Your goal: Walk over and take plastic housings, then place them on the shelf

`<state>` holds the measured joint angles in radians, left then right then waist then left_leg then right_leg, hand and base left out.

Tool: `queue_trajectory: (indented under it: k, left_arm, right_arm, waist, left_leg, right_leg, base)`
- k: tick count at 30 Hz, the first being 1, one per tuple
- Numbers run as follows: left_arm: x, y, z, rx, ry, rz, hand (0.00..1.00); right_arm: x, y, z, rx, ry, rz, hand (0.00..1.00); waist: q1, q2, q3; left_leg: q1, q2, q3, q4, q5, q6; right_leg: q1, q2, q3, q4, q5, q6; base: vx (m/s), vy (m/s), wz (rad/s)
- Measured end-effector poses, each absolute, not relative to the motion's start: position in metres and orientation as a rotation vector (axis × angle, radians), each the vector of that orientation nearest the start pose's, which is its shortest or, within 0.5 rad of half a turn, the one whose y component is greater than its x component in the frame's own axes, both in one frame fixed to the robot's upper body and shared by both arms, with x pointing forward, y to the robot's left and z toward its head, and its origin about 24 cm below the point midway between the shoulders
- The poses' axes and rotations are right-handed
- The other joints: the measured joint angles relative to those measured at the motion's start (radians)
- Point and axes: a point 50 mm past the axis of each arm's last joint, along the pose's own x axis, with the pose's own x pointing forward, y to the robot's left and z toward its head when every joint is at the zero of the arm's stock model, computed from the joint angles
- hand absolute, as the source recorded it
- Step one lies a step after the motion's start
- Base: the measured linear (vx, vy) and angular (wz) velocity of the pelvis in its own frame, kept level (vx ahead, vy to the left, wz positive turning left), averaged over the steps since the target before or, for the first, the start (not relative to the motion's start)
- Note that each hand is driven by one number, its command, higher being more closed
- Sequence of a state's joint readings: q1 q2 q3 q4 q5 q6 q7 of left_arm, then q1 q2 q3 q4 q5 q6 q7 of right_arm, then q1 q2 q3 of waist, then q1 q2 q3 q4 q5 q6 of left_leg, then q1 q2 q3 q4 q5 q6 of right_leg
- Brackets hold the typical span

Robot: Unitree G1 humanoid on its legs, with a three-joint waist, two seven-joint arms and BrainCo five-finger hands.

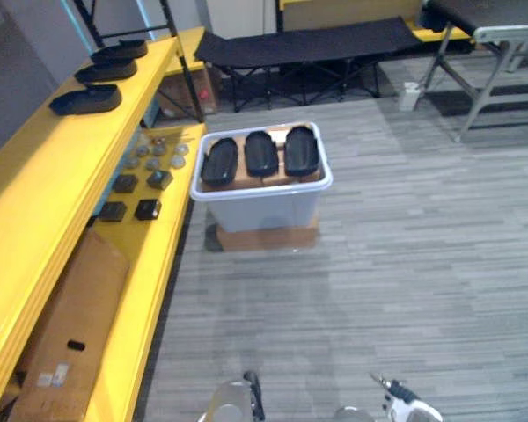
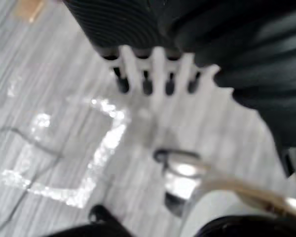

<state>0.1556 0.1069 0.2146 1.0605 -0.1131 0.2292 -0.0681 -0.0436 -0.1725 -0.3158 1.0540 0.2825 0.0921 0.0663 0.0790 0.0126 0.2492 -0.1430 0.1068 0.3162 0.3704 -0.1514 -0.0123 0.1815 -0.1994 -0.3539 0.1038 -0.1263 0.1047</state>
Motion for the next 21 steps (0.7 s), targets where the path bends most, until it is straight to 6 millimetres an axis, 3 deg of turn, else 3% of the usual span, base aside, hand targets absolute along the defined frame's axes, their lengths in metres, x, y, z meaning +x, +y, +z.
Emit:
queue_trajectory:
  k: [3,4,5,6,7,8,9,12,13,14,15,16,17,19,21]
  left_arm:
    - [0.066,0.222,-0.165,-0.175,1.316,0.263,0.0]
    - [0.071,0.219,-0.165,-0.179,1.301,0.254,0.0]
    - [0.076,0.212,-0.165,-0.161,1.291,0.216,0.0]
    - [0.081,0.214,-0.164,-0.112,1.275,0.196,0.0]
    - [0.083,0.213,-0.163,-0.095,1.266,0.185,0.0]
    - [0.084,0.216,-0.162,-0.051,1.266,0.173,0.0]
    - [0.084,0.219,-0.162,-0.016,1.272,0.173,0.0]
    - [0.106,0.215,-0.158,0.019,1.222,0.142,0.0]
    - [0.113,0.22,-0.155,0.037,1.2,0.154,0.0]
    - [0.117,0.223,-0.153,0.043,1.189,0.166,0.0]
    - [0.116,0.224,-0.153,0.046,1.19,0.176,0.0]
    - [0.12,0.209,-0.155,0.003,1.179,0.167,0.0]
    - [0.127,0.196,-0.155,-0.042,1.158,0.152,0.0]
    - [0.135,0.182,-0.154,-0.071,1.139,0.122,0.0]
    - [0.134,0.179,-0.154,-0.049,1.137,0.124,0.0]
  right_arm:
    - [0.134,-0.236,-0.145,0.328,1.019,-0.389,0.0]
    - [0.13,-0.235,-0.146,0.324,1.039,-0.383,0.0]
    - [0.123,-0.234,-0.149,0.323,1.071,-0.384,0.0]
    - [0.117,-0.233,-0.152,0.31,1.108,-0.381,0.0]
    - [0.113,-0.23,-0.154,0.312,1.131,-0.375,0.0]
    - [0.11,-0.23,-0.154,0.304,1.101,-0.402,0.0]
    - [0.109,-0.23,-0.155,0.301,1.12,-0.395,0.0]
    - [0.092,-0.218,-0.162,0.333,1.174,-0.387,0.0]
    - [0.086,-0.215,-0.163,0.33,1.187,-0.368,0.0]
    - [0.082,-0.213,-0.165,0.329,1.203,-0.363,0.0]
    - [0.077,-0.211,-0.166,0.335,1.217,-0.366,0.0]
    - [0.076,-0.217,-0.165,0.319,1.225,-0.374,0.0]
    - [0.075,-0.221,-0.165,0.299,1.239,-0.372,0.0]
    - [0.071,-0.222,-0.166,0.319,1.253,-0.391,0.0]
    - [0.065,-0.22,-0.167,0.311,1.292,-0.38,0.0]
  waist:
    - [0.001,-0.03,0.006]
    - [0.0,-0.035,0.005]
    - [0.0,-0.016,-0.013]
    - [-0.005,-0.026,-0.008]
    - [-0.012,-0.032,-0.004]
    - [-0.021,-0.039,-0.002]
    - [-0.038,-0.036,-0.001]
    - [-0.044,-0.023,0.004]
    - [-0.057,-0.038,-0.002]
    - [-0.066,-0.046,-0.003]
    - [-0.074,-0.06,-0.008]
    - [-0.066,-0.008,-0.016]
    - [-0.067,0.016,-0.014]
    - [-0.084,0.036,-0.014]
    - [-0.09,0.033,-0.018]
  left_leg:
    - [0.005,0.004,0.026,0.081,-0.053,0.001]
    - [0.006,0.005,0.021,0.096,-0.077,0.021]
    - [0.028,0.003,0.024,0.088,-0.134,0.033]
    - [0.074,-0.013,0.024,0.073,-0.165,0.033]
    - [0.098,-0.022,0.025,0.067,-0.177,0.037]
    - [0.149,-0.025,0.024,0.062,-0.198,0.035]
    - [0.201,-0.012,0.018,0.04,-0.204,0.031]
    - [0.271,0.05,-0.004,0.001,-0.2,0.023]
    - [0.307,0.07,-0.004,-0.014,-0.206,-0.036]
    - [0.32,0.069,-0.009,-0.013,-0.217,-0.059]
    - [0.335,0.07,-0.017,-0.011,-0.228,-0.078]
    - [0.35,0.112,-0.022,-0.009,-0.231,-0.094]
    - [0.352,0.108,-0.031,-0.027,-0.23,-0.092]
    - [0.36,0.108,-0.044,-0.041,-0.215,-0.08]
    - [0.387,0.109,-0.047,-0.023,-0.211,-0.08]
  right_leg:
    - [0.048,-0.009,-0.004,-0.008,0.012,0.02]
    - [0.039,-0.019,-0.004,0.033,0.001,0.038]
    - [-0.032,-0.054,-0.001,0.23,-0.058,0.089]
    - [-0.153,-0.142,0.003,0.535,-0.067,0.087]
    - [-0.213,-0.186,0.003,0.671,-0.045,0.077]
    - [-0.277,-0.214,-0.005,0.792,-0.102,0.04]
    - [-0.309,-0.194,-0.034,0.778,-0.144,-0.002]
    - [-0.377,-0.088,-0.093,0.572,-0.166,-0.026]
    - [-0.411,-0.037,-0.087,0.29,-0.018,-0.031]
    - [-0.406,-0.024,-0.076,0.208,0.122,-0.052]
    - [-0.389,-0.02,-0.066,0.18,0.219,-0.102]
    - [-0.375,0.028,-0.063,0.185,0.219,-0.105]
    - [-0.368,0.04,-0.053,0.182,0.197,-0.103]
    - [-0.364,0.042,-0.052,0.208,0.167,-0.09]
    - [-0.354,0.04,-0.036,0.256,0.111,-0.079]
  base:
    - [0.36,0.082,0.02]
    - [0.28,0.128,0.03]
    - [0.26,0.167,-0.01]
    - [0.2,0.097,-0.03]
    - [0.36,0.031,0.03]
    - [0.4,-0.07,0.07]
    - [0.44,-0.098,0.12]
    - [0.37,-0.144,0.37]
    - [0.37,-0.175,0.46]
    - [0.38,-0.201,0.47]
    - [0.32,-0.145,0.04]
    - [0.34,-0.135,-0.16]
    - [0.29,-0.095,-0.31]
    - [0.19,-0.045,0.04]
    - [0.15,-0.015,0.05]
